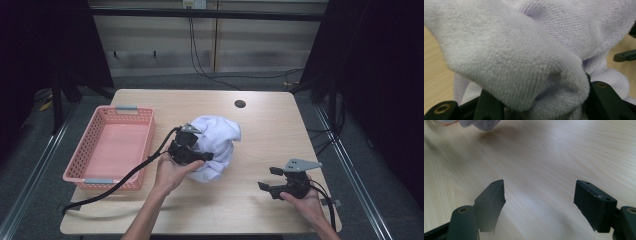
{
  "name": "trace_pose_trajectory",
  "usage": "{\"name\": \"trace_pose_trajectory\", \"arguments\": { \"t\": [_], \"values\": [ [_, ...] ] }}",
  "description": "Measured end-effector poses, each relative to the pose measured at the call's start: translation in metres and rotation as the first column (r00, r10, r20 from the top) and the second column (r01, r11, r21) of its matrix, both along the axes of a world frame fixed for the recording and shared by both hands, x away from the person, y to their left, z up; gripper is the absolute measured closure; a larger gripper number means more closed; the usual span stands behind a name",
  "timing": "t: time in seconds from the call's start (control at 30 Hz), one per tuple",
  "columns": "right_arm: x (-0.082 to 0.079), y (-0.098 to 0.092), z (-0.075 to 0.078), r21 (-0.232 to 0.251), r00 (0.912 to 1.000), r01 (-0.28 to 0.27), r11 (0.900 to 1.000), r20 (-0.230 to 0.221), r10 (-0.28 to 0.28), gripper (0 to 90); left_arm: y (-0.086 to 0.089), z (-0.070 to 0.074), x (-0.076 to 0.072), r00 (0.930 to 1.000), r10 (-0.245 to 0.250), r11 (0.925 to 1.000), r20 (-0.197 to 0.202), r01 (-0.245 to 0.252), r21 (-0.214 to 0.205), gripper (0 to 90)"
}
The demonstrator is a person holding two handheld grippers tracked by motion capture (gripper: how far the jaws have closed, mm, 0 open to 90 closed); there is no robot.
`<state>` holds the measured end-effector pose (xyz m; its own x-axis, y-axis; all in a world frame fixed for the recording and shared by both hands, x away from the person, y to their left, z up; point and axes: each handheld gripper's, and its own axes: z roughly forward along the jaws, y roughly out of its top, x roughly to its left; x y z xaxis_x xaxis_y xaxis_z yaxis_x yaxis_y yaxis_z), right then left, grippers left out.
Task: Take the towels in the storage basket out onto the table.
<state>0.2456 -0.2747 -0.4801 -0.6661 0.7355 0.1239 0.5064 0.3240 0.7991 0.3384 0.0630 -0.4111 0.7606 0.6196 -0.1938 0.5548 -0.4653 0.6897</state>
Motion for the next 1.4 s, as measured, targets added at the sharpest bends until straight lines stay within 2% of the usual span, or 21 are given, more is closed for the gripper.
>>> {"name": "trace_pose_trajectory", "arguments": {
  "t": [0.03,0.07,0.13,0.2,0.27,0.4,0.47,0.57,0.63,0.67,0.77,0.8,0.87,0.9,0.93,1.0,1.03,1.1,1.17,1.3,1.4],
  "values": [
    [0.001,0.000,0.000,-0.002,1.0000,0.001,1.0000,0.001,-0.001,24.7,-0.003,-0.007,0.001,1.0000,-0.001,0.9996,-0.005,0.001,0.030,49.9],
    [0.001,0.000,0.000,-0.002,1.0000,0.001,1.0000,0.001,-0.001,24.7,-0.003,-0.007,0.001,1.0000,-0.001,0.9996,-0.005,0.001,0.030,49.7],
    [0.002,0.000,-0.001,-0.005,1.0000,0.005,1.0000,0.003,-0.005,24.7,-0.007,-0.022,0.004,0.9997,-0.005,0.9990,-0.024,0.006,0.045,48.5],
    [0.002,0.000,-0.001,-0.003,1.0000,0.006,1.0000,0.003,-0.006,24.7,-0.008,-0.026,0.005,0.9997,-0.002,0.9992,-0.023,0.003,0.040,48.1],
    [0.003,0.001,-0.001,-0.004,1.0000,0.008,1.0000,0.000,-0.008,24.7,-0.012,-0.034,0.005,0.9992,-0.024,0.9979,-0.032,0.025,0.060,47.7],
    [0.004,0.003,-0.001,-0.004,1.0000,0.003,1.0000,-0.003,-0.003,24.7,-0.016,-0.040,0.005,0.9991,-0.019,0.9983,-0.039,0.021,0.054,47.3],
    [0.005,0.004,-0.001,-0.006,1.0000,0.001,1.0000,0.000,-0.001,24.7,-0.016,-0.042,0.006,0.9988,-0.024,0.9986,-0.043,0.026,0.045,42.3],
    [0.006,0.005,0.000,-0.001,0.9999,0.012,0.9999,0.002,-0.012,24.7,-0.017,-0.048,0.006,0.9965,-0.061,0.9975,-0.057,0.063,0.033,36.8],
    [0.007,0.005,0.000,0.001,0.9999,0.011,0.9999,0.005,-0.011,24.5,-0.018,-0.048,0.005,0.9972,-0.058,0.9976,-0.048,0.059,0.035,31.2],
    [0.009,0.007,0.002,0.012,0.9999,0.013,0.9998,0.008,-0.013,23.6,-0.016,-0.047,0.004,0.9971,-0.072,0.9954,-0.022,0.074,0.061,28.3],
    [0.010,0.009,0.005,0.016,0.9998,0.014,0.9998,0.014,-0.014,22.7,-0.013,-0.047,0.002,0.9973,-0.066,0.9970,-0.033,0.067,0.039,22.4],
    [0.012,0.014,0.010,0.020,0.9996,0.004,0.9998,0.027,-0.005,21.9,-0.006,-0.046,0.000,0.9977,-0.063,0.9980,-0.024,0.063,0.003,22.8],
    [0.013,0.019,0.015,0.030,0.9994,-0.003,0.9995,0.033,0.002,21.3,0.002,-0.044,0.002,0.9974,-0.057,0.9968,-0.045,0.054,-0.059,21.4],
    [0.015,0.022,0.017,0.034,0.9992,-0.013,0.9993,0.037,0.012,21.0,0.006,-0.042,0.003,0.9980,-0.046,0.9960,-0.043,0.043,-0.078,22.0],
    [0.017,0.026,0.019,0.036,0.9989,-0.023,0.9991,0.041,0.022,21.0,0.010,-0.038,0.003,0.9987,-0.034,0.9966,-0.038,0.031,-0.077,22.1],
    [0.022,0.036,0.021,0.038,0.9983,-0.041,0.9984,0.042,0.039,21.1,0.013,-0.031,-0.001,0.9992,-0.038,0.9983,-0.008,0.038,-0.045,20.4],
    [0.025,0.041,0.022,0.041,0.9981,-0.049,0.9980,0.041,0.047,21.4,0.017,-0.024,-0.006,0.9993,-0.035,0.9988,0.012,0.035,-0.034,21.3],
    [0.032,0.053,0.022,0.044,0.9968,-0.070,0.9966,0.043,0.068,22.6,0.029,-0.017,-0.012,0.9993,-0.035,0.9938,0.015,0.037,-0.105,24.6],
    [0.036,0.063,0.022,0.047,0.9959,-0.086,0.9952,0.034,0.084,24.6,0.041,-0.013,-0.018,0.9987,-0.033,0.9895,0.040,0.039,-0.139,36.3],
    [0.039,0.087,0.028,0.051,0.9876,-0.151,0.9871,0.050,0.149,31.7,0.060,-0.019,-0.033,0.9976,-0.016,0.9930,0.068,0.024,-0.116,52.1],
    [0.038,0.107,0.026,0.055,0.9803,-0.195,0.9793,0.045,0.192,33.9,0.072,-0.028,-0.043,0.9972,-0.008,0.9956,0.074,0.015,-0.092,50.0]
  ]
}}
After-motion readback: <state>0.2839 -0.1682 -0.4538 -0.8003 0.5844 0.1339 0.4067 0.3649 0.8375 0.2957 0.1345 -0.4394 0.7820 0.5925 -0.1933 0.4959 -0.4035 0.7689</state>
